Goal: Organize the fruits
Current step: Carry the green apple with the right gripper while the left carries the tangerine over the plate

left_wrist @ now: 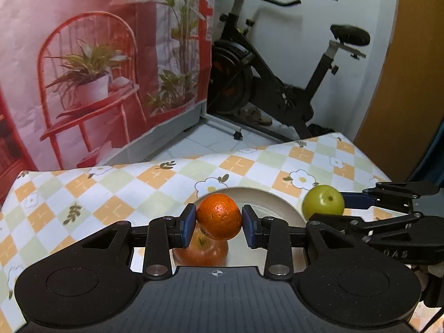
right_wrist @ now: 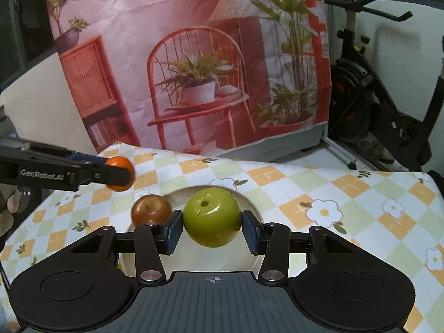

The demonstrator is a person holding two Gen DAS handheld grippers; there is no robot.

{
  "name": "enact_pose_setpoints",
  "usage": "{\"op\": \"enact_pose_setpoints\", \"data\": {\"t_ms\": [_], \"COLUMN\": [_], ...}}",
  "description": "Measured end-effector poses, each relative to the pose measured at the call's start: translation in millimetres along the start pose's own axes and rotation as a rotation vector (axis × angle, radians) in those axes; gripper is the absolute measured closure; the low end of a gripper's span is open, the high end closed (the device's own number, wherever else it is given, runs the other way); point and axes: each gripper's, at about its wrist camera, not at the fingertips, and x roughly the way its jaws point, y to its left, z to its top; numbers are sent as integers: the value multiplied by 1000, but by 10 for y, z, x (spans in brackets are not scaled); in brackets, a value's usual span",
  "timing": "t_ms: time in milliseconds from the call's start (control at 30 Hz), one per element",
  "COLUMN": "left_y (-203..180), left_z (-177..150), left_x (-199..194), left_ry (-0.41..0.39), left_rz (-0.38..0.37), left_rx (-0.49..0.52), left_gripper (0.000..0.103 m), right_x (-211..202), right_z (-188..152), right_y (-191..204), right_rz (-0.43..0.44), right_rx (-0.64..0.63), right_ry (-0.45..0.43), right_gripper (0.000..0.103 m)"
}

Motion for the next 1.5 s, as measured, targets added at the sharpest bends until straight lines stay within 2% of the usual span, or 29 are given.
{"op": "enact_pose_setpoints", "data": {"t_ms": [233, 567, 1067, 1500], "left_y": [60, 185, 313, 362], "left_z": [116, 119, 10, -1], "left_x": [593, 1040, 1230, 1183], "left_ry": [107, 190, 251, 243], "left_rz": [-20, -36, -28, -27], "left_rx": [-17, -24, -58, -99], "left_gripper": [65, 65, 65, 63], "right_x": [519, 998, 1211, 1124], "right_z": [40, 45, 29, 32], "right_y": [-52, -80, -133, -113], "right_rz": [-5, -5, -4, -28], "right_rx": [-37, -86, -90, -97], "right_ry": [76, 136, 144, 131], "right_gripper": [60, 60, 60, 59]}}
